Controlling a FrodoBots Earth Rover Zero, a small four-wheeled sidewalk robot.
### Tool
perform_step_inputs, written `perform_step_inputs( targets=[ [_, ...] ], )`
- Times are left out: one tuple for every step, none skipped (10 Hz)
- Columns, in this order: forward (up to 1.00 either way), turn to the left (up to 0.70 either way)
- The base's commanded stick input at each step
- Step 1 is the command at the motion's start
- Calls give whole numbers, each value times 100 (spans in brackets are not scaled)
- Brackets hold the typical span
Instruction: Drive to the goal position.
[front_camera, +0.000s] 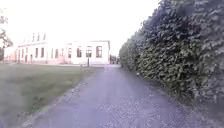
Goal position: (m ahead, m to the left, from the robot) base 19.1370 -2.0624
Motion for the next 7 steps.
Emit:
perform_step_inputs(
  targets=[
    [50,0],
    [50,0],
    [50,0],
    [50,0],
    [50,0],
    [50,0],
    [50,0]
  ],
)
